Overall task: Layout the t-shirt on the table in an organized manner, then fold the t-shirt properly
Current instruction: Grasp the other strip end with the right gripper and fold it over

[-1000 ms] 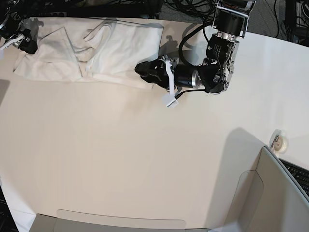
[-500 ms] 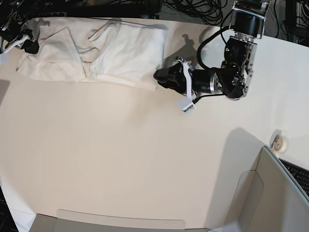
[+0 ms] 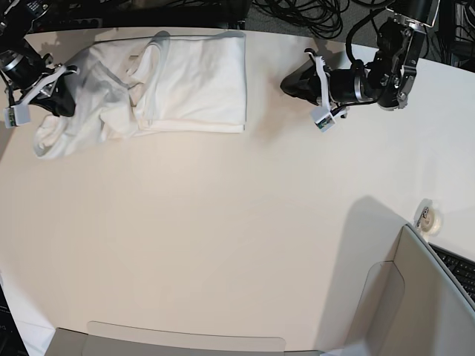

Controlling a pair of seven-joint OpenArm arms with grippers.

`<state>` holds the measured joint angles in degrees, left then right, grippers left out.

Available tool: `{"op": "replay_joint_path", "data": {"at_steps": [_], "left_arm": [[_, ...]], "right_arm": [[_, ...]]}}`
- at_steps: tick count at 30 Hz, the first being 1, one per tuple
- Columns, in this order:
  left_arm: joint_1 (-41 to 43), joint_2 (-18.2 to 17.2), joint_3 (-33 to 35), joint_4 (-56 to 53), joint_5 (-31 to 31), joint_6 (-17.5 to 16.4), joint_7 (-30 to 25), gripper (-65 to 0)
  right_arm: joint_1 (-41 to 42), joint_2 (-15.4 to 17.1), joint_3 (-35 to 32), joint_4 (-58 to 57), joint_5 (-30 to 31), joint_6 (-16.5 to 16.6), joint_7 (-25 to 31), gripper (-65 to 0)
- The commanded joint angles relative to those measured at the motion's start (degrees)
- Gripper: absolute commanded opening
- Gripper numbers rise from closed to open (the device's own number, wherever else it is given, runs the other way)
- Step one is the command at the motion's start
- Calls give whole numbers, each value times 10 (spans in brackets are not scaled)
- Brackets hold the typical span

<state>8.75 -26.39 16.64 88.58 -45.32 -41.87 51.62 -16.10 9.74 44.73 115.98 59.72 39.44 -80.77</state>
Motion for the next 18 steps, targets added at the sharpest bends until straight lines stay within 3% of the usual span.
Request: {"op": "replay_joint_path", "data": {"at_steps": [1, 4, 8, 12, 18], "left_arm": [[10, 7, 3, -11, 88, 19, 51, -626], [10, 26, 3, -15, 134, 19, 51, -626], [8, 27, 3, -15, 141, 19, 51, -626], [7, 28, 3, -15, 142, 19, 51, -626], [-6, 43, 3, -19, 142, 19, 56, -626]], "right_arm": [[2, 3, -23, 6, 5, 6, 8, -650], [17, -9, -104, 7, -13, 6, 8, -650], [31, -44, -201, 7, -65, 6, 8, -650], [40, -67, -271, 6, -111, 6, 8, -650], [51, -71, -340, 5, -146, 6, 8, -650]]}}
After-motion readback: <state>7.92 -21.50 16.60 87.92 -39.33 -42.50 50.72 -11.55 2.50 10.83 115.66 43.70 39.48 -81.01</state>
